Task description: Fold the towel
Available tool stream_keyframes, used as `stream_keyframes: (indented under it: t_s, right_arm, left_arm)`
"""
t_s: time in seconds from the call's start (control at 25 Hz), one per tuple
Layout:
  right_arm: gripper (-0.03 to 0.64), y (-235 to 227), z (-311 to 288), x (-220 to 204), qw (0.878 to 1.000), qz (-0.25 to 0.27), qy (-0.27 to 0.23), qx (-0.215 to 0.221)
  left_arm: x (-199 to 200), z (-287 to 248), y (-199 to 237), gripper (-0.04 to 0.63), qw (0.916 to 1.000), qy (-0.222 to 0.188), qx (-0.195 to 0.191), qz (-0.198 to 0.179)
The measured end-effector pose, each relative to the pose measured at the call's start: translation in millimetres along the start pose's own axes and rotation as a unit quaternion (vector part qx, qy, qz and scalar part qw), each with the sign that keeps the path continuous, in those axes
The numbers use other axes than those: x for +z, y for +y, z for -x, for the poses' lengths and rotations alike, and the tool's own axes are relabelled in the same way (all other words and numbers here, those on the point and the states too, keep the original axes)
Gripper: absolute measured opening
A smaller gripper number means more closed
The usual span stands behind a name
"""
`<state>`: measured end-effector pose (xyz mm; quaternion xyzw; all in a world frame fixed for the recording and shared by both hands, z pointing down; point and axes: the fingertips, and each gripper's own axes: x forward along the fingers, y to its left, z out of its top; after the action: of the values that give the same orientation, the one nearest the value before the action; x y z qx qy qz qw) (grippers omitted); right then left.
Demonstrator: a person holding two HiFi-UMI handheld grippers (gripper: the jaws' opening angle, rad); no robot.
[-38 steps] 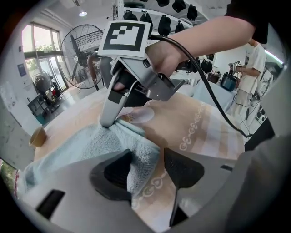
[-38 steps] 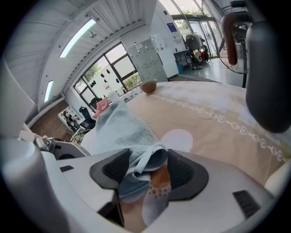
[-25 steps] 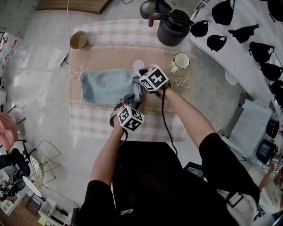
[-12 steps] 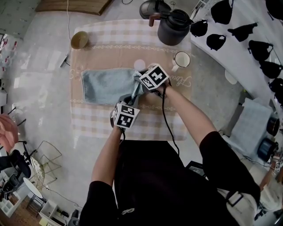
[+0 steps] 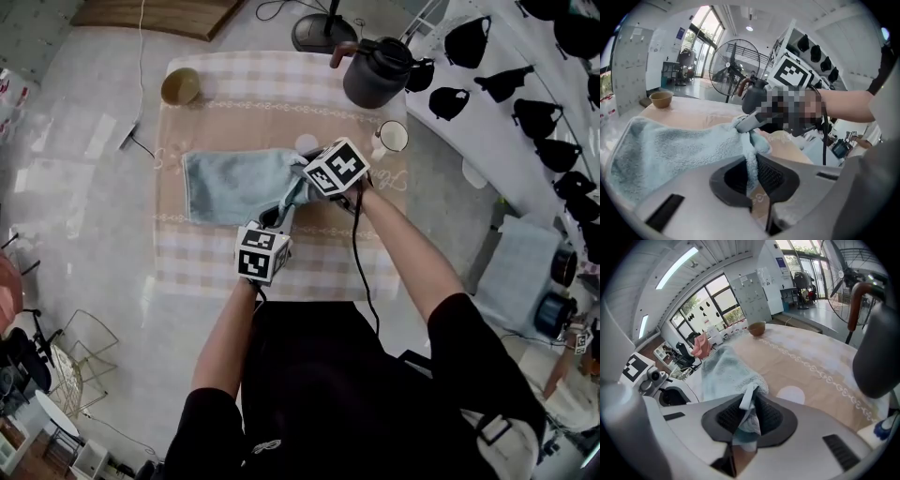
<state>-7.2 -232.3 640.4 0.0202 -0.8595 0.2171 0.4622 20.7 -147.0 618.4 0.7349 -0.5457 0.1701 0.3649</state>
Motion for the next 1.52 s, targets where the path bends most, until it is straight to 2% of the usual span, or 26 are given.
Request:
stream_keyframes:
  t_s: [0.2,0.44,0.52,0.64,0.72,0.96,1.12,1.2,1.52]
  right_arm:
    - [0.071,24.0,6.1,41.3,0.999,0.029,0.021,-0.026]
    - [0.084,58.0,-7.1,94.6,0.998,0.046,0.027,-0.038]
    - [0.104,71.1,-15.1,111.0,0.997,0.057,0.026,-0.041]
    - [0.173,86.3,-24.0,135.4,0.995,0.073,0.02,-0.06]
    - [0.178,95.8,-28.0,153.5,0.994,0.081,0.006,-0.069]
    - [0.178,122.9,-38.4,195.2,0.992,0.095,-0.038,-0.079]
    - [0.178,142.4,-39.6,200.1,0.991,0.1,-0.061,-0.066]
    - [0.178,152.0,-41.9,191.8,0.991,0.107,-0.057,-0.056]
    - [0.178,170.7,-59.5,159.6,0.991,0.118,-0.031,-0.047]
  left_arm:
    - [17.5,30.5,25.8,0.032,0.9965,-0.056,-0.021,0.058]
    - [32.5,72.7,70.1,0.032,0.9866,-0.107,-0.03,0.119]
    - [31.9,86.6,89.0,0.032,0.9819,-0.12,-0.03,0.144]
    - [24.3,106.0,119.5,0.032,0.9759,-0.13,-0.024,0.173]
    - [16.7,118.9,139.9,0.032,0.9703,-0.139,-0.019,0.197]
    - [-24.5,151.6,188.2,0.032,0.9463,-0.159,0.007,0.281]
    - [-50.7,159.8,205.8,0.034,0.926,-0.167,0.01,0.338]
    - [-56.3,161.2,211.0,0.034,0.9189,-0.171,0.005,0.355]
    - [-63.1,160.8,221.8,0.034,0.9062,-0.173,-0.022,0.385]
